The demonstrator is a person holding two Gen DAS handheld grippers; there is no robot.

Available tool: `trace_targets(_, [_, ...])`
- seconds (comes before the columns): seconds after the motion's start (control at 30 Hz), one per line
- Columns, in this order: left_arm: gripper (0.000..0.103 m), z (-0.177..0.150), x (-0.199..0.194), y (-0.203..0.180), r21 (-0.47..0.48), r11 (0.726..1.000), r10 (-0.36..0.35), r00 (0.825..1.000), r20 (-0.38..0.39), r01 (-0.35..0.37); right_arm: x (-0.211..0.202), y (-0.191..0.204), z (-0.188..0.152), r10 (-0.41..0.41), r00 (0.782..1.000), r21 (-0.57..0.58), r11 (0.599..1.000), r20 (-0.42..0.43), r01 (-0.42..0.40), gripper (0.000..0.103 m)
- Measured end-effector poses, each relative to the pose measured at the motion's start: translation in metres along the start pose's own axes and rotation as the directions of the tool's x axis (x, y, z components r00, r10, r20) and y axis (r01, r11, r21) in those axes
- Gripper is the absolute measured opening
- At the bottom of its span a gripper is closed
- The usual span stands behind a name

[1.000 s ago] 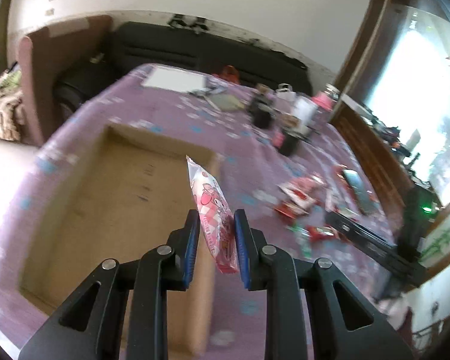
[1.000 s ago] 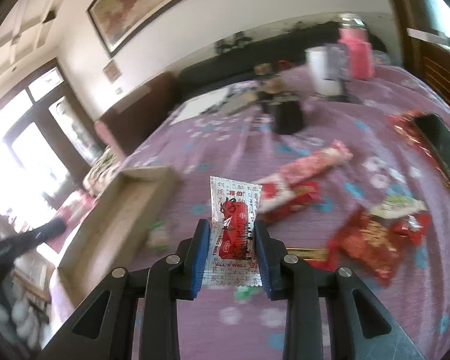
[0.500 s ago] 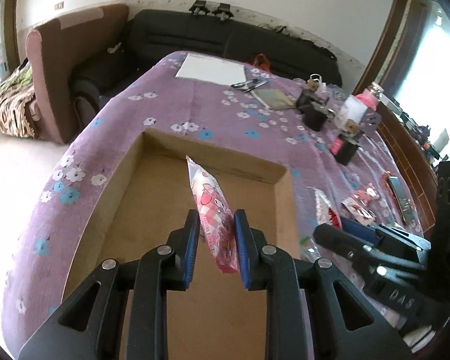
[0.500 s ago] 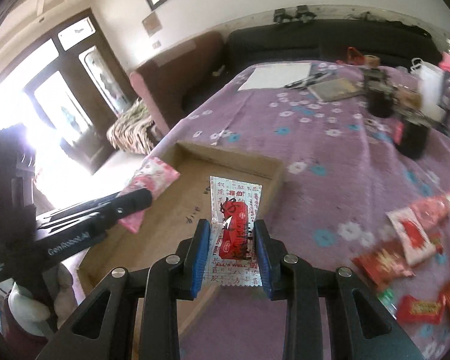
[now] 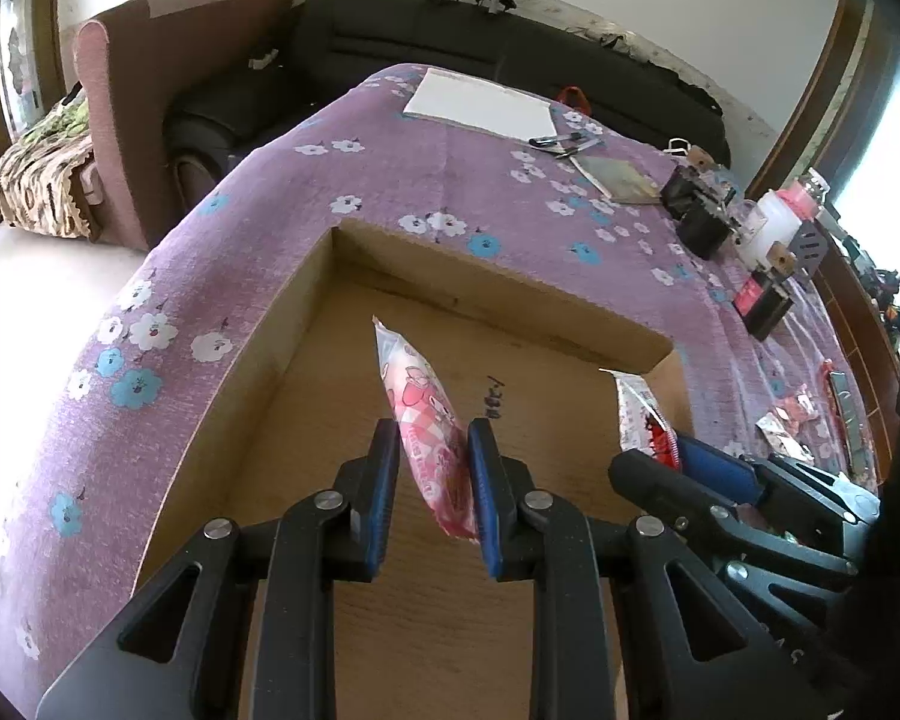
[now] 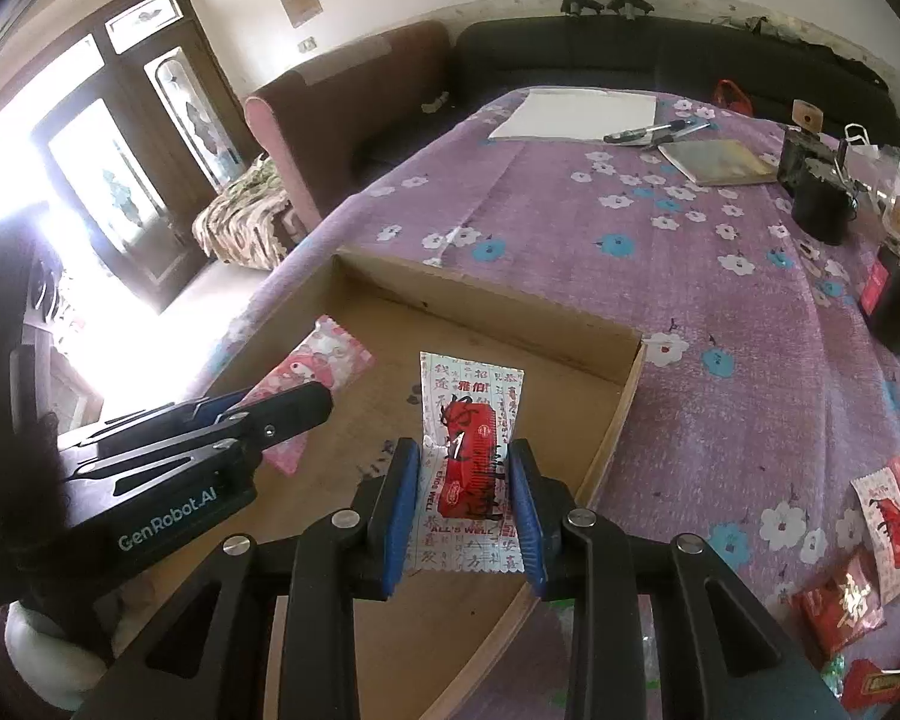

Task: Organize snacks
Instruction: 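Carry both snacks into the cardboard box and open both tools, then grasp the dark red packet with left tool while right tool grasps green candy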

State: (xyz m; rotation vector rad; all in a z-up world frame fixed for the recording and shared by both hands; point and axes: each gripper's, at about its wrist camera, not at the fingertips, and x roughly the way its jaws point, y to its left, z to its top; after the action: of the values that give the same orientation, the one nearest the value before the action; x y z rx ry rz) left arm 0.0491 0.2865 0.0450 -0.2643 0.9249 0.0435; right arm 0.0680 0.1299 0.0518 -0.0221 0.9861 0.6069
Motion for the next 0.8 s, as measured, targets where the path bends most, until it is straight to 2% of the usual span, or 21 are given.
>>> trace_targets(0.37, [0.022,-0.005,-0.008,-0.001,-0.003,0.998,0.057,0.998,0.025,-0.057,0.002,0.0,0.0,-0.005,1.0,-0.003,1.0,0.01,0.005,0.035])
trace_targets(0.53, [0.022,-0.01,-0.021,-0.002,-0.006,0.998,0.064,0.997,0.042,-0.063,-0.017,0.003,-0.004,-0.021,0.999,-0.021,1.0,0.049,0.022,0.038])
trace_targets(0.8, [0.022,-0.023,-0.054,-0.017,0.037,0.994,0.102,0.989,0.104,-0.107,-0.048,-0.015,-0.016,-0.037,0.996,0.024,0.999,0.083,0.035,0.038])
